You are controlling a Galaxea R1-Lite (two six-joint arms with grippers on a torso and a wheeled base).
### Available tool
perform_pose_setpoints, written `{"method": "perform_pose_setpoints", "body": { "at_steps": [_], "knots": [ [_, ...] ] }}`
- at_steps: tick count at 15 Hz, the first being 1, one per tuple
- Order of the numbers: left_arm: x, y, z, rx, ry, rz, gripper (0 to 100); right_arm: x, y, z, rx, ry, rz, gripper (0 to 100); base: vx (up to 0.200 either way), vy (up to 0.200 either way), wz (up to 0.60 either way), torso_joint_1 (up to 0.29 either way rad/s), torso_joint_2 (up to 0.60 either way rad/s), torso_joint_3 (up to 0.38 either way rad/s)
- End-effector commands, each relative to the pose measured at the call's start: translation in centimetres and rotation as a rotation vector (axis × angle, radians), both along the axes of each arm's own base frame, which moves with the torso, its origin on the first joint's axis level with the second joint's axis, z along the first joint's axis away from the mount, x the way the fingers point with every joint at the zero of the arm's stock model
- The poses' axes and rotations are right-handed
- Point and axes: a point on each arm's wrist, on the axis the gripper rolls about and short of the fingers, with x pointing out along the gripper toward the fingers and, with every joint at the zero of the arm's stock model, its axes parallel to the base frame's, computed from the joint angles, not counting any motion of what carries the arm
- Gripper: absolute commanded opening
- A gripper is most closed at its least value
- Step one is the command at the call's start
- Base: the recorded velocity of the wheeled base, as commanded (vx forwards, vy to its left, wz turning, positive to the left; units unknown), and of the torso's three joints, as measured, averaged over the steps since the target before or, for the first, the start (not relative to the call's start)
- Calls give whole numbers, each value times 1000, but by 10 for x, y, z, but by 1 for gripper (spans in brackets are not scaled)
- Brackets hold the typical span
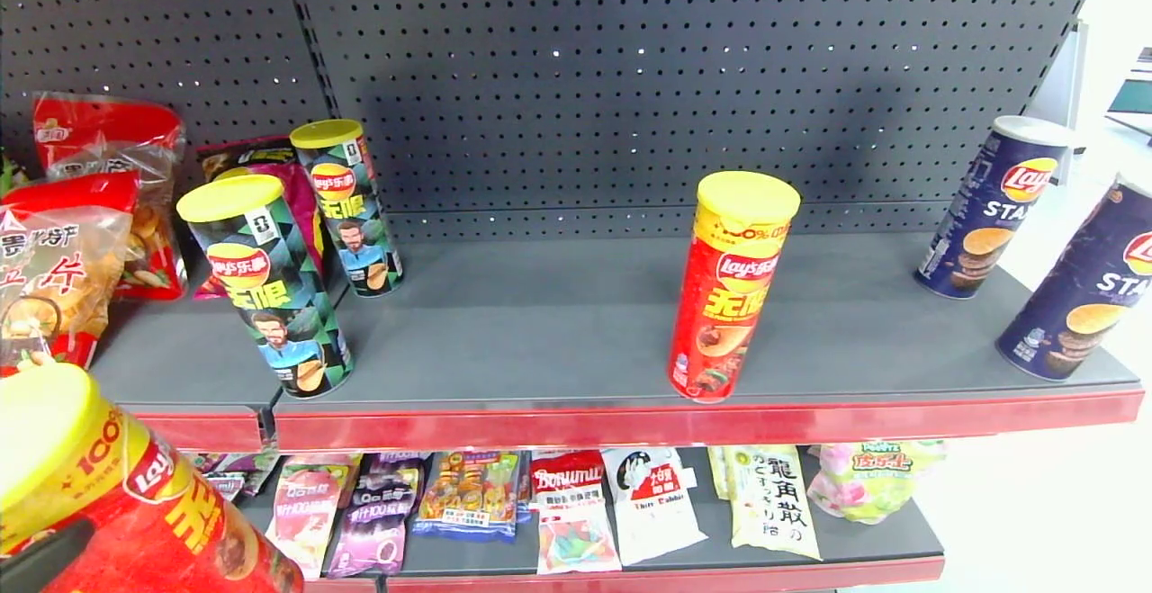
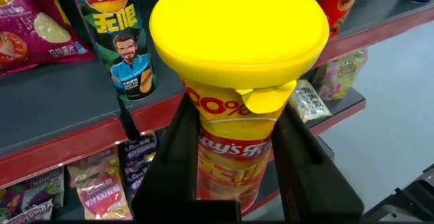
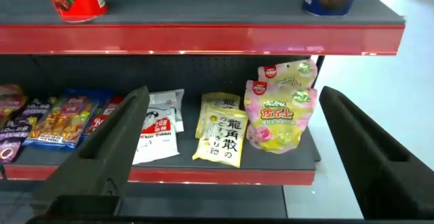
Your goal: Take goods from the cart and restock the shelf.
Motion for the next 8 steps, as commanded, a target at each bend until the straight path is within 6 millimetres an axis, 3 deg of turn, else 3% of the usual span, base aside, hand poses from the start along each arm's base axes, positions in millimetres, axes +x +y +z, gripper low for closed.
{"method": "perform_pose_setpoints", "body": {
  "at_steps": [1,3,8],
  "knots": [
    [2,0,1,0,8,1,0,0,0,-1,-1,4,1,100,0,0,0,0,0,0],
    [7,0,3,1,12,1,0,0,0,-1,1,4,0,100,0,0,0,0,0,0],
    [31,1,11,0,4,3,0,0,0,-1,-1,4,0,100,0,0,-600,4,-1,2]
  ]
}}
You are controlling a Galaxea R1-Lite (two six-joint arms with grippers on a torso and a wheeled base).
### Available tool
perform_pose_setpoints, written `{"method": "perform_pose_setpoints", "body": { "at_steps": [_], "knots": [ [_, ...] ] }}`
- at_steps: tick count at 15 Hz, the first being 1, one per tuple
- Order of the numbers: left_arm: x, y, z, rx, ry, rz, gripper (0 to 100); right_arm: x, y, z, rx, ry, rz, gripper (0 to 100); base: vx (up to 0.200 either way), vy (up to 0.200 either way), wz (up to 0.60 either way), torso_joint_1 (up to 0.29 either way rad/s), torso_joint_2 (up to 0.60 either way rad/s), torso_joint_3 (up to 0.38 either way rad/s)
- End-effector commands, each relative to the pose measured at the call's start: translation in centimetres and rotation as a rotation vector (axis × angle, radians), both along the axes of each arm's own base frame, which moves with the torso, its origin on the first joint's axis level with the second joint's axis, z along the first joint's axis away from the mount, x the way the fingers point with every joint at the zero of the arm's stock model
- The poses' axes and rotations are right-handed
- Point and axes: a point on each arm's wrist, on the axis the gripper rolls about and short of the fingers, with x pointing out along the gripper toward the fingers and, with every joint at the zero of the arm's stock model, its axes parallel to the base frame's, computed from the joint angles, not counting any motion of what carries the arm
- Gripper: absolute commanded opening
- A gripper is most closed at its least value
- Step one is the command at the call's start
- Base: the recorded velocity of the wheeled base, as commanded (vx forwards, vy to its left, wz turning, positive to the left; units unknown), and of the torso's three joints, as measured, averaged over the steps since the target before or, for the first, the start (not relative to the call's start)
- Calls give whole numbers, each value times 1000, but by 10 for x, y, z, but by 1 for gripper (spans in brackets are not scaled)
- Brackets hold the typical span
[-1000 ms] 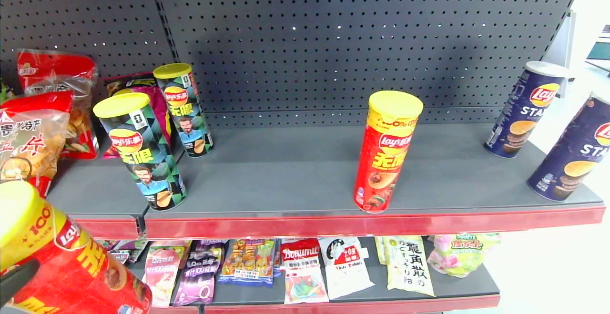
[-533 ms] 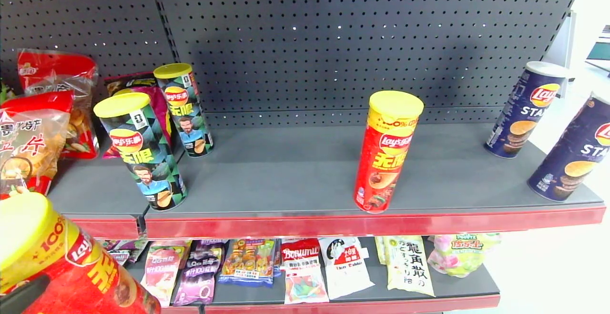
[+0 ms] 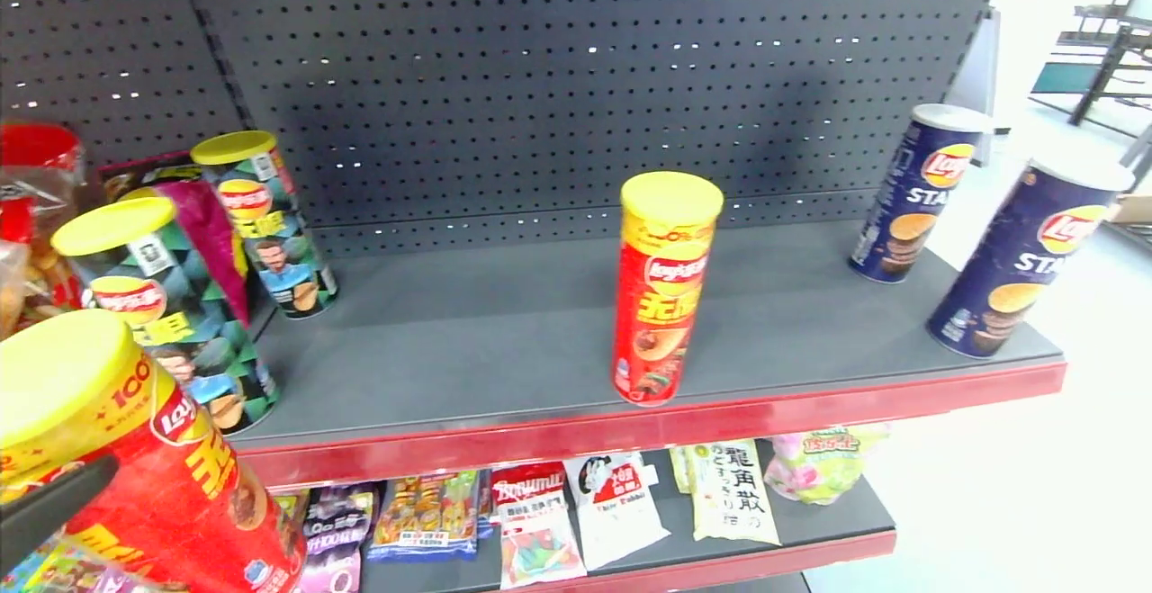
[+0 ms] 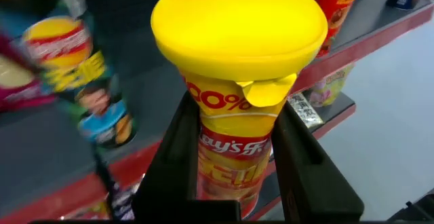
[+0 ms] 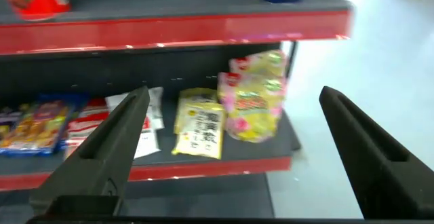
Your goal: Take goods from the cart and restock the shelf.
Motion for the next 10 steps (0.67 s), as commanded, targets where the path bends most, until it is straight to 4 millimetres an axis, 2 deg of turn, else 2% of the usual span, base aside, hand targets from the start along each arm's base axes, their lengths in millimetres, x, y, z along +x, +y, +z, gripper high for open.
{"method": "perform_pose_setpoints", "body": {
  "at_steps": [1,5,7,10],
  "knots": [
    [14,0,0,-1,33,0,0,0,0,0,-2,1,0,100,0,0,-600,7,7,7],
    [31,1,12,-1,48,2,0,0,0,0,2,2,2,100,0,0,0,0,0,0],
    [55,1,27,-2,67,0,0,0,0,0,2,2,0,100,0,0,0,0,0,0],
    [99,-7,33,1,97,-70,0,0,0,0,2,2,0,100,0,0,0,0,0,0]
  ]
}}
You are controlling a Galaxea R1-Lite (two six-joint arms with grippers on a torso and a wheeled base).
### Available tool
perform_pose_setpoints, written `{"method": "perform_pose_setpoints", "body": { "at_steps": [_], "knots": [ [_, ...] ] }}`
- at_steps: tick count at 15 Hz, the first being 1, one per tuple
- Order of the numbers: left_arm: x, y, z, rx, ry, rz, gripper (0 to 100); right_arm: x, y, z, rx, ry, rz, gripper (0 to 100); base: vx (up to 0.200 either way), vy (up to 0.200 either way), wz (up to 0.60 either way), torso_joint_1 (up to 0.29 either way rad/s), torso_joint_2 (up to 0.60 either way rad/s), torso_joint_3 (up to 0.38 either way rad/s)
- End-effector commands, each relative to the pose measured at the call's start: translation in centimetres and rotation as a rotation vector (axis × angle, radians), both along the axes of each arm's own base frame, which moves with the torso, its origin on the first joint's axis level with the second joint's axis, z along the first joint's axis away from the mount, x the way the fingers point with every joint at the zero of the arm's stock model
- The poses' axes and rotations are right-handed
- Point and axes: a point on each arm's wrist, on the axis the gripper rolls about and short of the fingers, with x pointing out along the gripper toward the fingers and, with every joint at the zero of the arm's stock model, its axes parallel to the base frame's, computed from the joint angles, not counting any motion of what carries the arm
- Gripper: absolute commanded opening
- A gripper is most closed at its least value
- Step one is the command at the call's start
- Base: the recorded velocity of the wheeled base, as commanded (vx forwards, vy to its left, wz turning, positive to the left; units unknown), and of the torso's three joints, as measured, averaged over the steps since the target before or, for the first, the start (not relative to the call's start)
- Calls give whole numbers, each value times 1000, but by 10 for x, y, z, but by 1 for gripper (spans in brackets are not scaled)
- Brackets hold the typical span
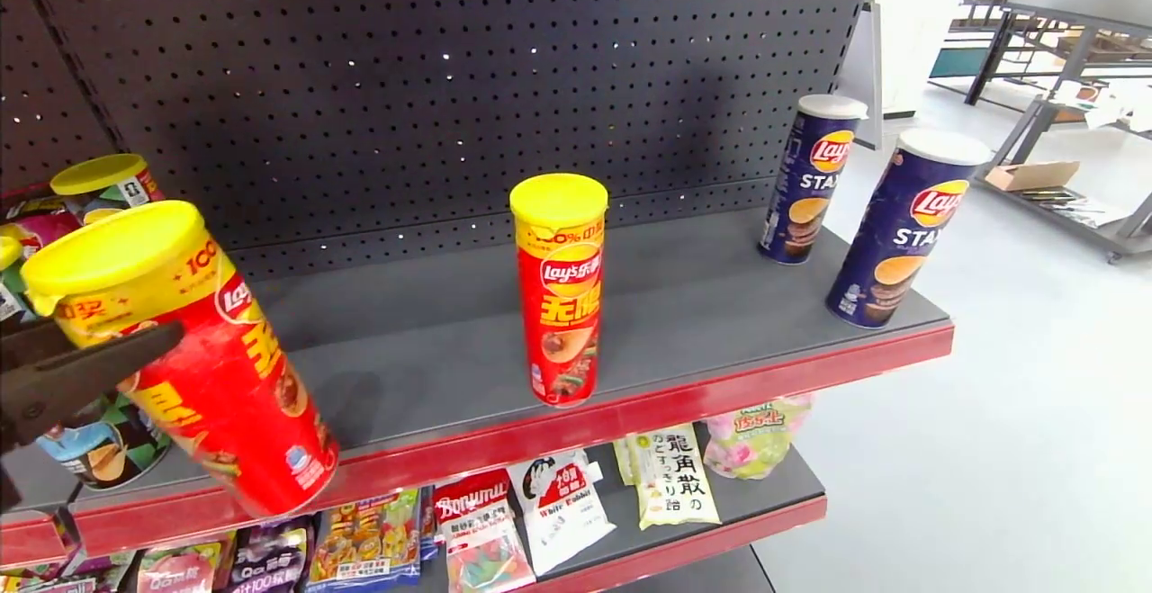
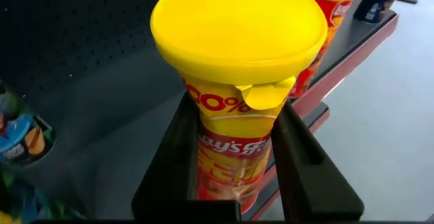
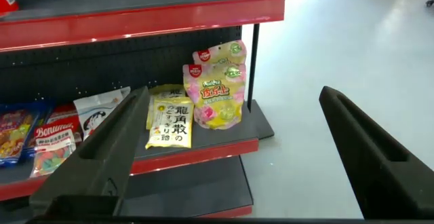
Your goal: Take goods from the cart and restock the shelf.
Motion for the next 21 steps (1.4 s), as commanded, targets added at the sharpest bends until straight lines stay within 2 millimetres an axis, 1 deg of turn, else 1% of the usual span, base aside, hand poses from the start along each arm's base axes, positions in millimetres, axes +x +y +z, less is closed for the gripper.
{"method": "perform_pose_setpoints", "body": {
  "at_steps": [1,5,7,8,9,11,12,13,14,15,16,17,19,21],
  "knots": [
    [50,-10,1,2,54,-63,0,0,0,0,0,1,0,100,0,0,0,0,0,0],
    [109,-20,8,2,46,-96,0,0,0,0,0,1,0,100,0,0,0,0,0,0],
    [129,-27,8,3,44,-118,0,0,0,0,0,1,0,100,0,0,0,0,0,0],
    [152,-41,10,3,25,-156,0,0,0,0,0,1,0,100,0,0,0,0,0,0],
    [168,-48,10,2,15,-168,0,0,0,0,0,1,0,100,0,0,0,0,0,0],
    [191,-71,8,2,7,-227,0,0,0,0,0,1,0,100,0,0,0,0,0,0],
    [206,-83,3,1,-7,-251,0,0,0,0,0,1,0,100,0,0,0,0,0,0],
    [217,-90,-2,-1,-24,-262,0,0,0,0,0,1,0,100,0,0,0,0,0,0],
    [225,-95,-8,-2,-27,-271,0,0,0,0,0,1,0,100,0,0,0,0,0,0],
    [227,-99,-11,-1,-21,-279,0,0,0,0,0,1,0,100,0,0,0,0,0,0],
    [233,-103,-15,0,-13,-287,0,0,0,0,0,1,0,100,0,0,0,0,0,0],
    [239,-110,-17,0,-15,-299,0,0,0,0,0,1,0,100,0,0,0,0,0,0],
    [250,-114,-15,-3,-36,-302,0,0,0,0,0,1,0,100,0,0,0,0,0,0],
    [257,-117,-19,-2,-34,-302,0,0,0,0,0,1,0,100,0,0,0,0,0,0]
  ]
}}
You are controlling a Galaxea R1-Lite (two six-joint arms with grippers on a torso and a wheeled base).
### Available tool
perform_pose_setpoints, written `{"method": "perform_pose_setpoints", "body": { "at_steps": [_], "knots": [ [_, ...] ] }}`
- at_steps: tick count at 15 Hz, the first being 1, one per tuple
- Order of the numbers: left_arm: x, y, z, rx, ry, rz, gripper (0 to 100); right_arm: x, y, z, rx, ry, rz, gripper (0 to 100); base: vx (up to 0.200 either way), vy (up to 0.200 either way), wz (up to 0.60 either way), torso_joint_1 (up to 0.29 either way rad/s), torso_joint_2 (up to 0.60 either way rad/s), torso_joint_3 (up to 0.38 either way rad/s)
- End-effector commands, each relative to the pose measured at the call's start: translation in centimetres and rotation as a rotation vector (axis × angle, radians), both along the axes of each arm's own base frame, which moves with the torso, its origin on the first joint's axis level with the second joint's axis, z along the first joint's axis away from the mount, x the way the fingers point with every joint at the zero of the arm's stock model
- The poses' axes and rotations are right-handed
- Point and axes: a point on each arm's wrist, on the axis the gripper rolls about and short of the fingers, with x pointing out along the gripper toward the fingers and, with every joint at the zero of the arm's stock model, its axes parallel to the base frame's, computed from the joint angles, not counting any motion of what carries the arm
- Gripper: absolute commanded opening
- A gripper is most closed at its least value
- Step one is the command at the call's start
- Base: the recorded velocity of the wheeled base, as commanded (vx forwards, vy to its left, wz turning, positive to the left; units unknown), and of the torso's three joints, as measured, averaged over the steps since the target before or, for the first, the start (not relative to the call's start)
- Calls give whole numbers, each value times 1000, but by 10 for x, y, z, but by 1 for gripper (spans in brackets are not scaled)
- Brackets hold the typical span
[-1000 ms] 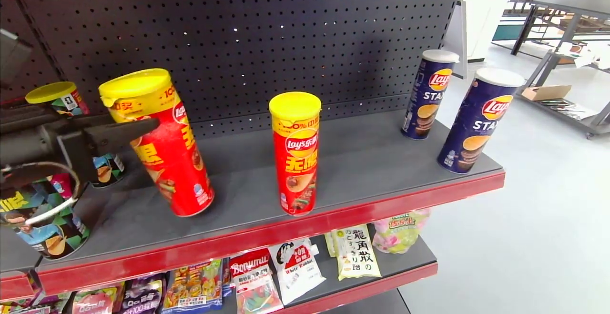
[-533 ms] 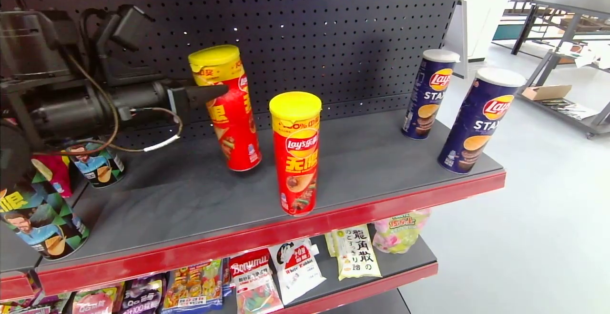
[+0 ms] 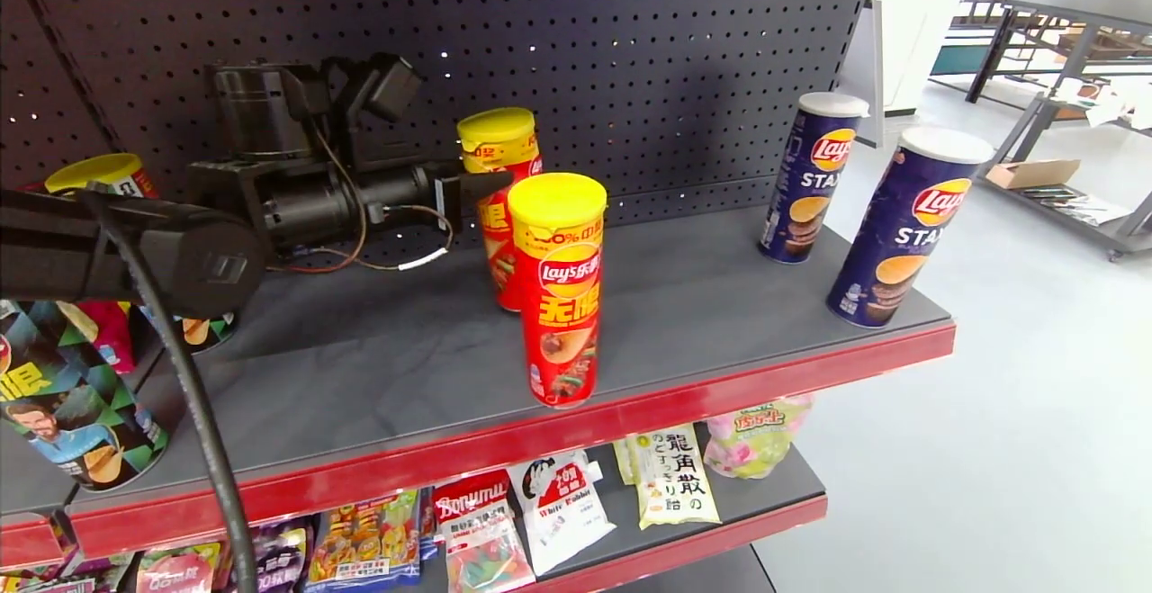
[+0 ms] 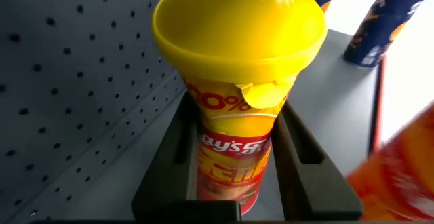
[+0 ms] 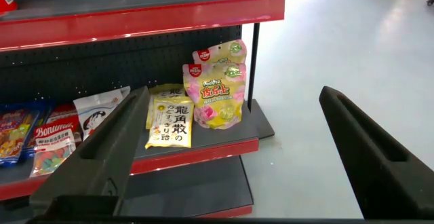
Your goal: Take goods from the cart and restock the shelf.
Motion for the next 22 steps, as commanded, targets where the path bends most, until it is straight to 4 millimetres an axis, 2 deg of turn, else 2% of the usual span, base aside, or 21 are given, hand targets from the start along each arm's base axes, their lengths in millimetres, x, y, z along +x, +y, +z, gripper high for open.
{"method": "perform_pose_setpoints", "body": {
  "at_steps": [1,8,22],
  "knots": [
    [11,-4,-11,7,18,-2,0,0,0,0,0,1,0,100,0,0,0,0,0,0],
    [18,-5,-17,28,-4,0,0,0,0,0,0,1,0,100,0,0,0,0,0,0],
    [11,-2,-12,61,-26,-2,0,0,0,0,0,1,0,100,0,0,0,0,0,0]
  ]
}}
